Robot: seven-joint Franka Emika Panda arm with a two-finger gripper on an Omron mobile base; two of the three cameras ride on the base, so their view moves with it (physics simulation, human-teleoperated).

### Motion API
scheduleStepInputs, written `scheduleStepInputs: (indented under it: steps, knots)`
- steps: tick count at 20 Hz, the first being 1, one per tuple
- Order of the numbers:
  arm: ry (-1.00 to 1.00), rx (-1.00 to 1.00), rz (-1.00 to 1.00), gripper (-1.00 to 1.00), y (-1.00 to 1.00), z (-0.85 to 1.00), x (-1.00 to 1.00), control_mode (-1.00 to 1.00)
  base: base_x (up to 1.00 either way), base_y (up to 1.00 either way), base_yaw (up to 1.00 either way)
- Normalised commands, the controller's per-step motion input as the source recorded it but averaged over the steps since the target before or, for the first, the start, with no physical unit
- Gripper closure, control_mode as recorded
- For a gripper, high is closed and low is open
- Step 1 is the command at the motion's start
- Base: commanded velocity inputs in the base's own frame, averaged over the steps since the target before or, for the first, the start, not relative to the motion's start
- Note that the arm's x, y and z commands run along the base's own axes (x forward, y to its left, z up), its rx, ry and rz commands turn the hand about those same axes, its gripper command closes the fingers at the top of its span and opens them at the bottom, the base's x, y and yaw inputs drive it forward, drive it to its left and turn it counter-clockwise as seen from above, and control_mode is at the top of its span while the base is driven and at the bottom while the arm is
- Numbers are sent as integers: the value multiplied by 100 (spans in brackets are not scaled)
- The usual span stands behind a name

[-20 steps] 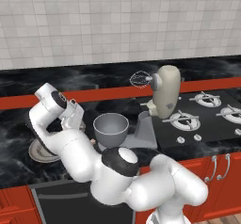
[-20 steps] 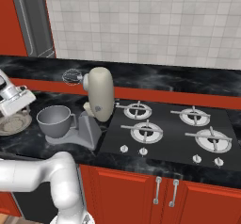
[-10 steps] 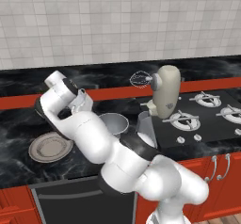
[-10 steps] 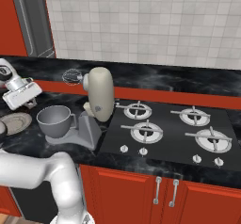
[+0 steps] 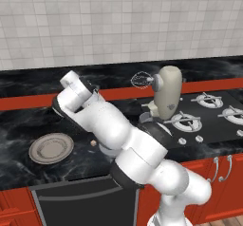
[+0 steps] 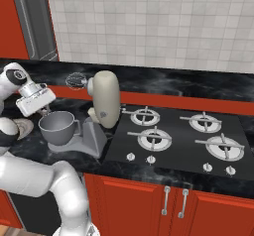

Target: Add butter and sugar cubes to the stand mixer bowl and then turn on the stand mixer to begin making frosting.

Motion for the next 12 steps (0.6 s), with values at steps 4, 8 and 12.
scheduleStepInputs:
  steps: [4, 8, 12]
  knots:
    - [-1, 0, 0, 100, -26, -43, 0, -100, 0, 0, 0]
    - [0, 0, 0, 100, -19, -41, 0, -100, 0, 0, 0]
    - [0, 0, 0, 100, -4, -26, 0, -100, 0, 0, 0]
